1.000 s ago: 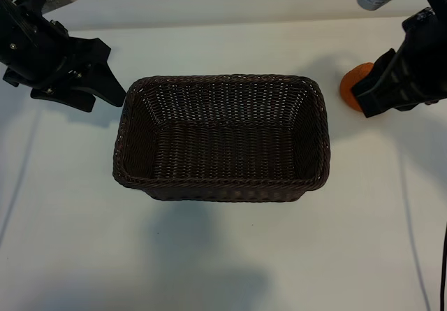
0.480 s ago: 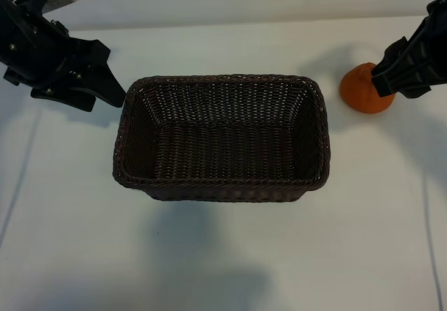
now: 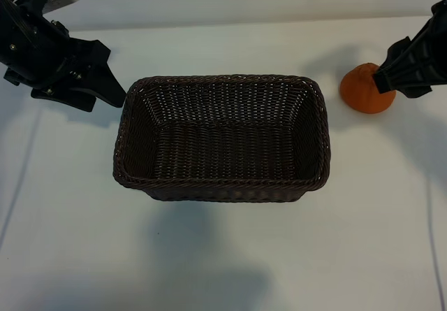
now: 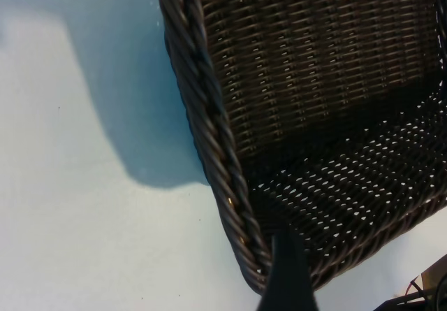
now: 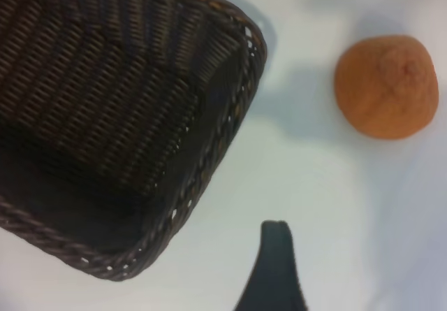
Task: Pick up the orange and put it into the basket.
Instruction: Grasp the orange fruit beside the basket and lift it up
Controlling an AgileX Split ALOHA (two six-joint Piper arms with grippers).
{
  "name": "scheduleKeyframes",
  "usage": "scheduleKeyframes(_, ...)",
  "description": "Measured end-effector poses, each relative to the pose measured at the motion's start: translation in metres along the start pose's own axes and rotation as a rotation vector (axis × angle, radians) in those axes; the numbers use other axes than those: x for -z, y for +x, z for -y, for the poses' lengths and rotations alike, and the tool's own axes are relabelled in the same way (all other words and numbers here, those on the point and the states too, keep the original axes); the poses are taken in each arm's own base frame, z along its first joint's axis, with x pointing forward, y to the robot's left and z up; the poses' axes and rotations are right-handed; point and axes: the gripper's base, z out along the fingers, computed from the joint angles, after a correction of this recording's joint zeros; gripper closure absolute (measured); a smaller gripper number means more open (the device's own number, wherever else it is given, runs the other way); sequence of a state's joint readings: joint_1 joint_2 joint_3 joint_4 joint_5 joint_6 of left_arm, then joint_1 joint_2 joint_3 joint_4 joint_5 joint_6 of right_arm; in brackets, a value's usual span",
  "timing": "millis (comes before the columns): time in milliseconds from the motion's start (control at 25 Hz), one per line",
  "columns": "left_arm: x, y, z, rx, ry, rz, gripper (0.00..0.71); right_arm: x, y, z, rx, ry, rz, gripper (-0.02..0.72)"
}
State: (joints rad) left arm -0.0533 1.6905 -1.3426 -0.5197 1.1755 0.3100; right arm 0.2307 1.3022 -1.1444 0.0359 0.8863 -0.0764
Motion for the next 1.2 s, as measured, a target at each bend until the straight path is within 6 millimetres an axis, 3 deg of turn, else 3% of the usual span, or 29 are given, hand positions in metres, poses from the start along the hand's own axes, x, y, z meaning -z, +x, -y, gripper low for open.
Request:
scheduleKeyframes(640,0.000,0.000,0.001,0.002,0.007,0.002,0.135,-0.077,-0.030,0.005,-0.016,-0.005,-0.216,0.135)
scheduleKeyframes(1200,0.000,0.000,0.001,0.002,0.007,0.002,0.135,-0.125,-0.042,0.023,-0.011,0.045,-0.134,0.135)
